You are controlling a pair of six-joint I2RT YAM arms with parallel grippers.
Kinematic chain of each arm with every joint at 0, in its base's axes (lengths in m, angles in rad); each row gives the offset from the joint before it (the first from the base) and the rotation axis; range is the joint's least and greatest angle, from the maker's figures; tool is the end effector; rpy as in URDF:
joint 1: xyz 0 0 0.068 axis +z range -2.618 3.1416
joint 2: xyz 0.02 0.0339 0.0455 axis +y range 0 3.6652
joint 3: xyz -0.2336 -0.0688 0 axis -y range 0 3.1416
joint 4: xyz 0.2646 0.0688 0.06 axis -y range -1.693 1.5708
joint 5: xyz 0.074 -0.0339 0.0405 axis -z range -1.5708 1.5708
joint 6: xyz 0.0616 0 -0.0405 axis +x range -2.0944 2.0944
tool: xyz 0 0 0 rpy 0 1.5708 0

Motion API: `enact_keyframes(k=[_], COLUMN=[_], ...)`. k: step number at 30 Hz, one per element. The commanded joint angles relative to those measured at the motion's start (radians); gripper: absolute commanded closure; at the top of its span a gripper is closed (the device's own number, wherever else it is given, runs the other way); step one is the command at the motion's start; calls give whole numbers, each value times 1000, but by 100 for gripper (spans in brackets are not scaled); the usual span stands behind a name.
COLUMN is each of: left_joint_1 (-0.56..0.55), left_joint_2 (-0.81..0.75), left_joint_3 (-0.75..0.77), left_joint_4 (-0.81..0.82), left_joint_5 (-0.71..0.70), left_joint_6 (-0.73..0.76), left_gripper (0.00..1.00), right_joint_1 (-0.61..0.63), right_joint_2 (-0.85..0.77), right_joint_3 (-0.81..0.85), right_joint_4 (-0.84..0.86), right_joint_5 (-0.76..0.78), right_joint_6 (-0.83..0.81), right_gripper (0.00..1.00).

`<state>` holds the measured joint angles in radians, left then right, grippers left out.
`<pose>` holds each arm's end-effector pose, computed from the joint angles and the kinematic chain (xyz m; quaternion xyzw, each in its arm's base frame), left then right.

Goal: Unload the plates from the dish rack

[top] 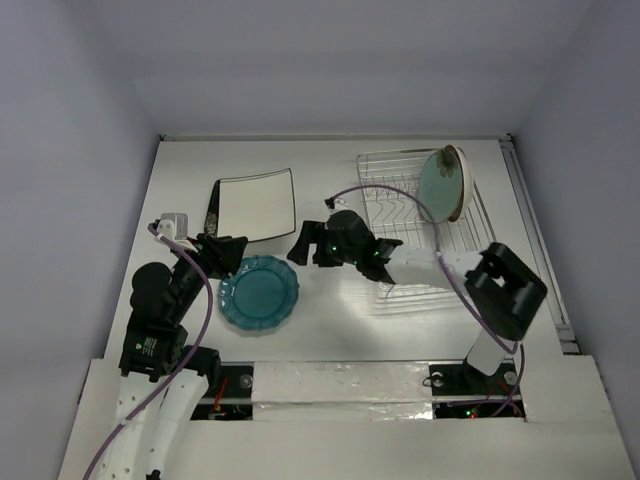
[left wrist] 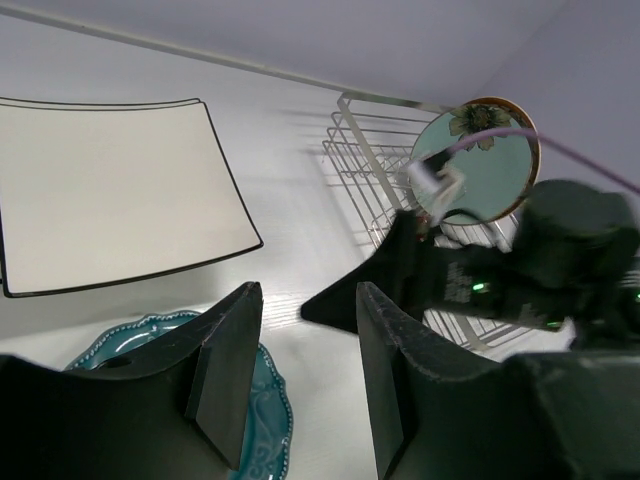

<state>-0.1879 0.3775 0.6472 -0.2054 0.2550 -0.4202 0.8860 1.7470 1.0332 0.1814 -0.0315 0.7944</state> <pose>0.1692 -0.0480 0.3365 0.0135 0.6846 -0.2996 0.6643 0.2623 0.3242 0.1468 -0.0476 0.8668 0.3786 0.3209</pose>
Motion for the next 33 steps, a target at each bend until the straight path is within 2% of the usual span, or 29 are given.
enact_keyframes(k=[1,2,3,4,6,7,10,14,19,21,22,28,33], left_joint_1=[4,4,4,4,4,4,4,4,4,4,4,4,4], left_joint_2=[-5,-6,-8,-6,-6,-3,-3,-6,-11,-6,-6,-3,-2], left_joint_3=[8,8,8,8,8,8,9,9,9,9,9,9,8], left_joint_4=[61,61,61,58,57,57,52,51,50,49,49,50,52], left_joint_5=[13,13,4,0,-10,-11,-17,-22,-16,-14,-13,-8,-2], left_joint_6=[12,12,11,11,9,8,8,6,6,6,6,5,4], left_gripper=[61,62,66,76,84,91,100,100,91,90,89,83,80], right_joint_1=[10,1,-16,-37,-140,-184,-335,-458,-528,-561,-570,-614,-664], right_joint_2=[-174,-248,-283,-320,-426,-458,-553,-547,-457,-425,-416,-353,-331], right_joint_3=[47,47,48,56,47,33,11,25,102,116,123,111,77], right_joint_4=[-251,-287,-330,-371,-456,-492,-531,-562,-591,-585,-585,-571,-502], right_joint_5=[270,347,381,418,452,449,478,538,582,582,588,594,516], right_joint_6=[-160,-181,-202,-216,-267,-285,-323,-362,-366,-363,-359,-351,-365], right_gripper=[18,24,61,77,100,100,100,95,66,61,55,53,54])
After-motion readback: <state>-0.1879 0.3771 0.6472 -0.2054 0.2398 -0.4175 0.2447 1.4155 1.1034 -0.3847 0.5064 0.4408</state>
